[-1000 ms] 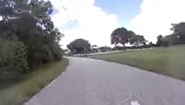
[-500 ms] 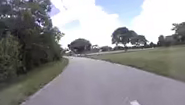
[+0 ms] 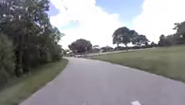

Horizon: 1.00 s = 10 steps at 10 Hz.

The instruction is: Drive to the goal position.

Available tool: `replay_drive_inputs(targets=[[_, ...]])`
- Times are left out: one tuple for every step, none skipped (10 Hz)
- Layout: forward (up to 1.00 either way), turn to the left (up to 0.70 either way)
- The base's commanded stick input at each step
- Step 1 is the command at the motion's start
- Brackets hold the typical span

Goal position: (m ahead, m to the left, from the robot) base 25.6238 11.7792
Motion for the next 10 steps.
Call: replay_drive_inputs(targets=[[0.7,0.0],[0.7,0.0],[0.7,0.0],[0.7,0.0],[0.7,0.0],[0.7,0.0],[0.7,0.0],[0.7,0.0],[0.7,0.0],[0.7,0.0]])
